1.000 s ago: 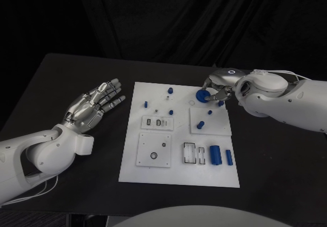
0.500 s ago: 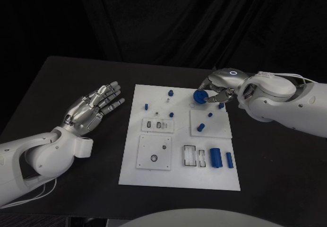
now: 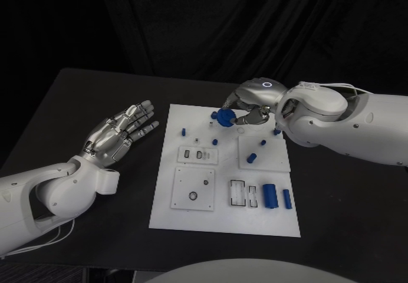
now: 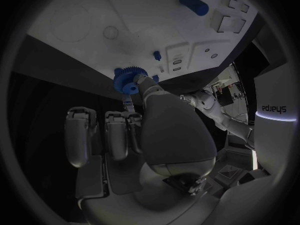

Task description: Assemble the parts on the task board

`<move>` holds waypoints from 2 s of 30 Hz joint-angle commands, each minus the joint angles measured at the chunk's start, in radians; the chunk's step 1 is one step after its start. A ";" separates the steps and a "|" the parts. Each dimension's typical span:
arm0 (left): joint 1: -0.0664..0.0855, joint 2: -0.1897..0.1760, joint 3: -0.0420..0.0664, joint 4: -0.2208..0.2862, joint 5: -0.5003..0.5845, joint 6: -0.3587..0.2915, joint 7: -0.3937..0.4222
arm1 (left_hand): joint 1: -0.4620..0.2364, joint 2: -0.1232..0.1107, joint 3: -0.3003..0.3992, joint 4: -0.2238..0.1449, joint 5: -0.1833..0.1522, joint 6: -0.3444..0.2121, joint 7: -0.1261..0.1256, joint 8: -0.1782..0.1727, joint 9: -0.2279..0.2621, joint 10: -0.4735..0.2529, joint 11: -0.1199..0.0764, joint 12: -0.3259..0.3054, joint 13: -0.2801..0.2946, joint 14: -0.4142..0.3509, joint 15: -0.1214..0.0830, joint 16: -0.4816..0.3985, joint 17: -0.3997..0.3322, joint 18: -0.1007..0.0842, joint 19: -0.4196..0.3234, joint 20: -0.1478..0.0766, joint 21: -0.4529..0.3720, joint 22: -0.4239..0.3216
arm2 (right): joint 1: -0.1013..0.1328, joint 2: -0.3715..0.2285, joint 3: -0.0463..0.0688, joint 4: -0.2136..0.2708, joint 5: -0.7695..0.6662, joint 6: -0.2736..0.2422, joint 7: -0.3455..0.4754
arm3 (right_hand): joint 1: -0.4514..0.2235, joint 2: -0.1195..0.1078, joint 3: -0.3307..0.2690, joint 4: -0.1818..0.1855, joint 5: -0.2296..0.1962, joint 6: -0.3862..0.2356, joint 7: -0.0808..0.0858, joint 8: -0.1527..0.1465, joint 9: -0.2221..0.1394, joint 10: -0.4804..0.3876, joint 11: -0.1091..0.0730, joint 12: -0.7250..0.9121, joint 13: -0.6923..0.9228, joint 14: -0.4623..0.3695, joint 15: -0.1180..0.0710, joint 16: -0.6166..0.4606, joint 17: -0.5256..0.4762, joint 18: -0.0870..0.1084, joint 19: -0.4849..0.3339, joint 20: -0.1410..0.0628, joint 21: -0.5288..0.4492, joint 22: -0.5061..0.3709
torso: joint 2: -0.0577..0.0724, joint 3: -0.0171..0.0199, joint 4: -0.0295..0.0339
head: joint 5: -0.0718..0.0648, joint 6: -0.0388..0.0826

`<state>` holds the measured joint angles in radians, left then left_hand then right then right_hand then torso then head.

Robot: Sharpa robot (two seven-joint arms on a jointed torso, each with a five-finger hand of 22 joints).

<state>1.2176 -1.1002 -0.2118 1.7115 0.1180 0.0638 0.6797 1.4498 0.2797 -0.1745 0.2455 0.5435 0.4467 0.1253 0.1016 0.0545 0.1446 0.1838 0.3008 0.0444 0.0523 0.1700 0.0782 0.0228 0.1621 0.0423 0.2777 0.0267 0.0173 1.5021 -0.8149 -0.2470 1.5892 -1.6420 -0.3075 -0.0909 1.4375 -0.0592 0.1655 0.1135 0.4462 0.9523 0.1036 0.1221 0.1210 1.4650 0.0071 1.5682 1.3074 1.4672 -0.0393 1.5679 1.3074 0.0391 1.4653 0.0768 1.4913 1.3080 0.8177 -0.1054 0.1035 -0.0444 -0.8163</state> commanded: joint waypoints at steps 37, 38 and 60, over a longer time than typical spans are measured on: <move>0.001 0.013 0.000 -0.005 -0.003 0.019 0.039 | 0.007 0.000 0.006 0.000 0.003 0.005 0.002 0.002 0.002 0.000 0.009 0.003 0.001 0.002 0.011 0.010 0.002 0.016 0.002 0.010 0.004 0.002 | -0.036 0.175 0.001 -0.163 -0.007 0.104 -0.003 | -0.020 -0.029 0.055 0.018 -0.053 -0.216 -0.016 -0.015 0.200 0.106 0.003 0.003 0.263 0.104 0.004 0.003 0.263 0.001 -0.015 0.004 -0.050 0.203 | 0.002 0.0018 0.0006 | 0.004 -0.006; 0.001 0.013 0.000 -0.005 -0.003 0.019 0.039 | 0.007 0.000 0.006 0.000 0.003 0.005 0.002 0.002 0.002 0.000 0.009 0.003 0.001 0.002 0.011 0.010 0.002 0.016 0.002 0.010 0.004 0.002 | -0.036 0.175 0.001 -0.164 -0.007 0.105 -0.004 | -0.020 -0.030 0.056 0.017 -0.057 -0.229 -0.019 -0.024 0.193 0.106 0.002 0.003 0.263 0.104 0.003 0.003 0.263 0.001 -0.016 0.002 -0.051 0.202 | 0.002 0.0018 0.0003 | 0.004 -0.006; 0.001 0.014 0.000 -0.013 -0.003 0.023 0.038 | 0.007 -0.001 0.007 -0.001 0.003 0.003 0.003 0.001 0.001 -0.001 0.010 0.001 0.001 0.002 0.013 0.010 0.002 0.015 0.002 0.010 0.004 0.002 | -0.036 0.163 0.001 -0.163 -0.007 0.117 -0.009 | -0.037 -0.022 0.047 0.022 -0.131 -0.227 -0.023 -0.025 0.131 0.106 -0.005 0.003 0.263 0.104 -0.005 0.003 0.263 0.007 -0.035 -0.008 -0.083 0.197 | 0.001 0.0016 -0.0010 | 0.009 -0.009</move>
<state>1.2176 -1.0862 -0.2125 1.6968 0.1179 0.0727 0.6798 1.4498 0.2797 -0.1746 0.2455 0.5434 0.4467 0.1252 0.1016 0.0543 0.1406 0.1874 0.3009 0.0441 0.0521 0.1770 0.0812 0.0237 0.1622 0.0453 0.2807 0.0266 0.0176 1.4684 -0.6500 -0.2463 1.4246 -1.6426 -0.1993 -0.0847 1.4102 -0.0841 0.2138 0.1341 0.3167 0.7186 0.0791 0.0937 0.2531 1.4667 0.0016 1.5682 1.3073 1.4642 -0.0421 1.5679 1.3073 0.0391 1.4347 0.0681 1.4133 1.3074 0.8190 -0.1031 0.1033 -0.0362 -0.8252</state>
